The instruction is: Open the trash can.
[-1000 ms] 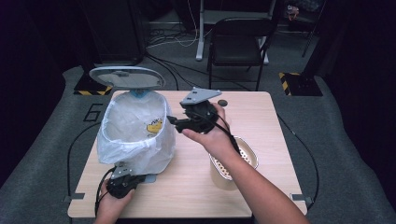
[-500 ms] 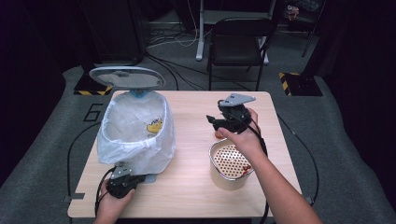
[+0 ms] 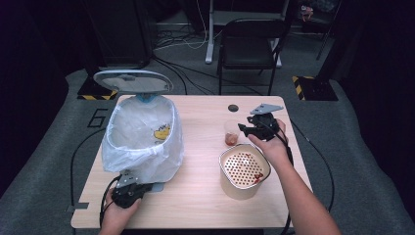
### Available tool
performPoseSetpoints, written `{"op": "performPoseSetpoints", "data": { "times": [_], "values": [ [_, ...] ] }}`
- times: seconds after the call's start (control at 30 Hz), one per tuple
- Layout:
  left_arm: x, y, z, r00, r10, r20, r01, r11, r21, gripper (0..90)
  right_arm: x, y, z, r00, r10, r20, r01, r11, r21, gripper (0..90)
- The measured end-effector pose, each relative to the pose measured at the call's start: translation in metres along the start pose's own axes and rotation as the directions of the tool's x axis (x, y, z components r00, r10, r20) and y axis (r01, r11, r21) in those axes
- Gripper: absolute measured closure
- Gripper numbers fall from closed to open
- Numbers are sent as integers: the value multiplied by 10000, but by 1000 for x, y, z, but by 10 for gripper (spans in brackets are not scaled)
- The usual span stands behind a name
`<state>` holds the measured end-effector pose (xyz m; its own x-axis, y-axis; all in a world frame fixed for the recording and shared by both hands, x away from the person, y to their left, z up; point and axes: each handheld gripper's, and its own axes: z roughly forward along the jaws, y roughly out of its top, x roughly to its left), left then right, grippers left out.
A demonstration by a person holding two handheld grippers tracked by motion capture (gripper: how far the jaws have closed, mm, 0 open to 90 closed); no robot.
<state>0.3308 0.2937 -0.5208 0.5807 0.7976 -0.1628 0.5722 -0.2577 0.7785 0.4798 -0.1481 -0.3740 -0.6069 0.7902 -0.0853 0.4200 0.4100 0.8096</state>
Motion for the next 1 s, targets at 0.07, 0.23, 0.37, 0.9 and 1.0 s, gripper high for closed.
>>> {"op": "performPoseSetpoints", "data": {
  "times": [0.07, 0.23, 0.37, 0.9, 1.0],
  "values": [
    [0, 0, 0, 10000, 24, -1, -24, 10000, -12, 900, -2, -1, 3, 10000, -5, -14, 5, 10000, 55, 569],
    [0, 0, 0, 10000, 13, 16, -13, 10000, -15, 900, -12, -4, 22, 9997, 256, 25, -257, 9995, 201, 601],
    [0, 0, 0, 10000, 16, 43, -16, 10000, -57, 900, -17, -3, 32, 9997, 257, 17, -257, 9990, 357, 607],
    [-1, 0, 0, 10000, 6, 16, -6, 10000, -50, 900, -28, -9, 43, 9990, 445, -69, -444, 9990, 50, 593],
    [-1, -1, 0, 10000, -1, 11, 1, 10000, -74, 900, -31, -13, 46, 9983, 578, -60, -577, 9982, 151, 589]
  ]
}}
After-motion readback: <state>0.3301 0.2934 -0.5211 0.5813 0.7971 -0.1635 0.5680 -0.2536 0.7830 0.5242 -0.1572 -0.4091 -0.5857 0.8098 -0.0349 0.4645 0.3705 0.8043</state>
